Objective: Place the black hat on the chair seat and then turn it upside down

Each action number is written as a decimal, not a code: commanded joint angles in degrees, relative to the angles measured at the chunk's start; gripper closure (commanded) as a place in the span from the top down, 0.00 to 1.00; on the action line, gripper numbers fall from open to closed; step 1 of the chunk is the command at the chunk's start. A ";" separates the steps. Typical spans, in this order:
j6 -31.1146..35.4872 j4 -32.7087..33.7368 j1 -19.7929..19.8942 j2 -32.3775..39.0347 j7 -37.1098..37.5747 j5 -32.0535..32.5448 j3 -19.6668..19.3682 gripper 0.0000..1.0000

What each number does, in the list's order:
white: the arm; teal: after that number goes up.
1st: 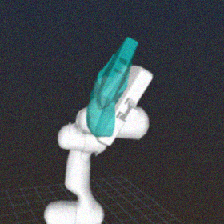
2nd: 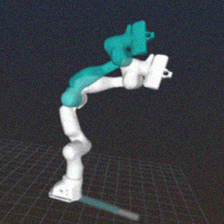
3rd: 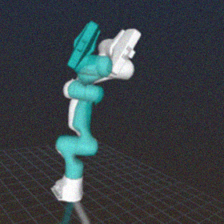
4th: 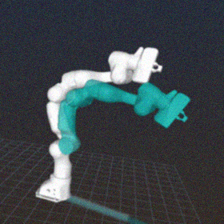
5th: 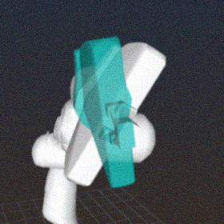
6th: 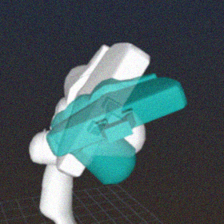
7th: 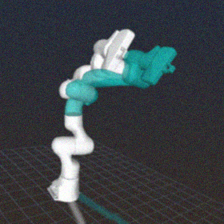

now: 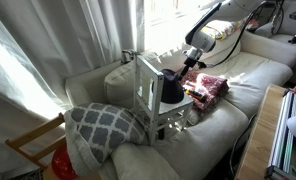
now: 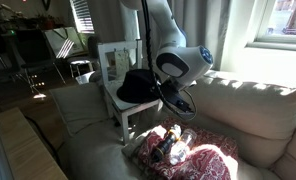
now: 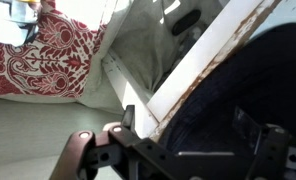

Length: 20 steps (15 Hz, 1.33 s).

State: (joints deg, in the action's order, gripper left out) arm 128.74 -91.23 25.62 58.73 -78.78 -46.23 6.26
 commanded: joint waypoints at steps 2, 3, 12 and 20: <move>-1.69 8.99 2.31 7.63 -2.15 -4.14 1.98 1.00; -2.03 10.16 2.35 8.58 -2.34 -4.49 2.10 0.99; -8.29 13.85 2.46 10.13 -4.30 -5.07 1.84 0.22; -7.35 7.40 -0.01 1.99 -5.64 -3.03 -0.88 0.01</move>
State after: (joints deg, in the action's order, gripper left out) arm 121.32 -79.03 26.64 64.87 -82.85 -49.99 6.72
